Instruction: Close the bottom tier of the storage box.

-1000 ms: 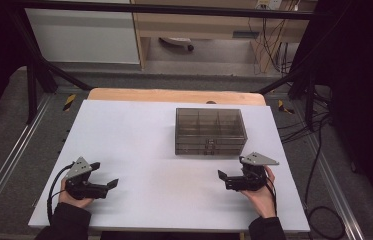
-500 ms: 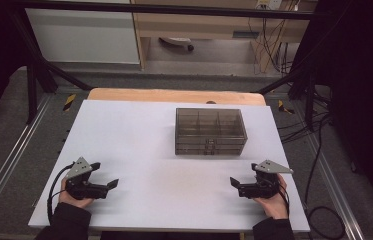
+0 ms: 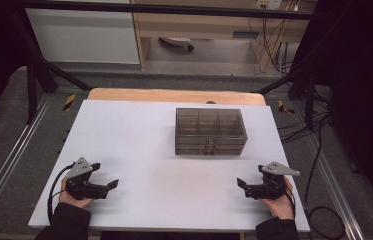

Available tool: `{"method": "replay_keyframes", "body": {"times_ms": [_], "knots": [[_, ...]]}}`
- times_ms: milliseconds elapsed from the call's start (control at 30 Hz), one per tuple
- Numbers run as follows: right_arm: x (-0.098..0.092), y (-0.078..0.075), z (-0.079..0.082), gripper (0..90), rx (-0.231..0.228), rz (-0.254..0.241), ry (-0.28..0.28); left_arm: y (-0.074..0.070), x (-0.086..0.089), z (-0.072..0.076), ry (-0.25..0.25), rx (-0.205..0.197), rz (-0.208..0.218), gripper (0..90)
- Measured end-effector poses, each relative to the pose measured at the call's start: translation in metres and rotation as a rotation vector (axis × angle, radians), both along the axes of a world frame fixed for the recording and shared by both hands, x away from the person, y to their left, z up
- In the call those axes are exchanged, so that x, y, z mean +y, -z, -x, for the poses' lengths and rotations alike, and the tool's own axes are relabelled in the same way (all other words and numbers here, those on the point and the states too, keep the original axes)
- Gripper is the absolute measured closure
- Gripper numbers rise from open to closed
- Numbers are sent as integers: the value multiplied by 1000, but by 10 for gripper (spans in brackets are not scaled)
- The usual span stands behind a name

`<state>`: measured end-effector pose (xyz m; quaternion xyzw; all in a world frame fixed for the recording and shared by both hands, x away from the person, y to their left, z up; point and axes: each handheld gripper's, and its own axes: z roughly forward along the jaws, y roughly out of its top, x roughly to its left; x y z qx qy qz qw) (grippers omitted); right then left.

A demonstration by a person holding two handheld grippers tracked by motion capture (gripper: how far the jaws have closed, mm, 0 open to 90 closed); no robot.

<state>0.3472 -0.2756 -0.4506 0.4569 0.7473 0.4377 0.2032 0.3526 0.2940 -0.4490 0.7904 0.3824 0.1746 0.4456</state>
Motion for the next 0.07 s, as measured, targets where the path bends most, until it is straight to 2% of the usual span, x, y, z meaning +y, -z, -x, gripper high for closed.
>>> {"method": "replay_keyframes", "body": {"times_ms": [67], "knots": [[-2, 0, 0, 4, 2, 2, 1, 0, 0, 0, -1, 2, -3, 25]]}}
